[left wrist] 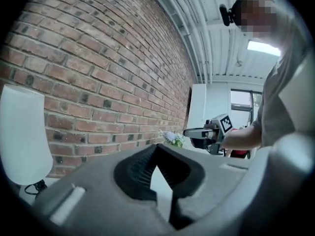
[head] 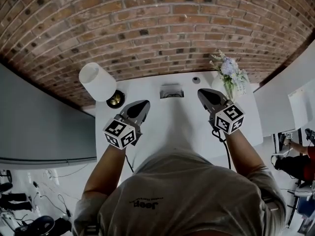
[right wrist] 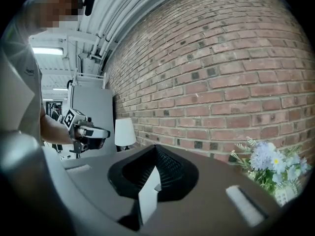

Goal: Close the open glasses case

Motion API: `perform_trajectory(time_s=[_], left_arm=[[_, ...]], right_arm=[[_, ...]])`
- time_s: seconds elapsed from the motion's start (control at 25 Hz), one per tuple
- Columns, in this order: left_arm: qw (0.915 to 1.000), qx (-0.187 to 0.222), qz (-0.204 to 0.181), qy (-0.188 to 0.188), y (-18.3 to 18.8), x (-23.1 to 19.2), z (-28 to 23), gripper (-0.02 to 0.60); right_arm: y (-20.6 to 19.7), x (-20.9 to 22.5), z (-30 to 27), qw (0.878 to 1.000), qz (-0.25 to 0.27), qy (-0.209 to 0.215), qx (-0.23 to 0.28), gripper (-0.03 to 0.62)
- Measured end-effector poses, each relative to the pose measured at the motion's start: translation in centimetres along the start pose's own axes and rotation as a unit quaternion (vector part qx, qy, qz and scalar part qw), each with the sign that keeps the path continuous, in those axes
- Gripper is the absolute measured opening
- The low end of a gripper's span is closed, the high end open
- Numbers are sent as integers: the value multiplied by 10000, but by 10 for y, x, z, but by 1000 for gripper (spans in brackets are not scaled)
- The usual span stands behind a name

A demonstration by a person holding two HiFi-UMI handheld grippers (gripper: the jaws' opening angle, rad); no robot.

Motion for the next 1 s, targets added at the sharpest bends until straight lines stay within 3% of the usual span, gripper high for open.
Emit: perform_trajectory(time_s=[0.24, 0.28, 0.32, 0.44, 0.56, 0.72, 1.0], left_arm=[[10000, 31, -32, -78, 5, -1, -8, -2], [9999, 8, -50, -158, 4, 1, -9, 5], [9996, -34, -87, -250, 3, 4, -11, 66], [9983, -235, -280, -447, -5, 5, -16, 158], [9967, -408, -485, -507, -13, -3, -23, 188], [9943, -618, -680, -544, -29, -19, -37, 196], [9890, -942, -862, -743, -67, -43, -73, 210]], right_arm=[[1, 7, -4, 9999, -8, 107, -24, 32], [1, 7, -5, 9998, 5, 189, -19, 60], [1, 6, -6, 9996, 21, 295, -32, 103], [-6, 3, -13, 9977, 138, 642, -193, 211], [-16, 4, -21, 9946, 403, 863, -406, 275], [-33, 10, -34, 9909, 628, 1019, -621, 305], [-70, 34, -65, 9896, 583, 1017, -828, 319]])
Point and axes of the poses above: the fingertips, and each gripper's own axes: z backward along the fingers, x to its right, y out of its top, the point moved 1 cm from there along z, backward along the fingers, and after that the axes turned 1 degree about y, right-handed, at the moved point
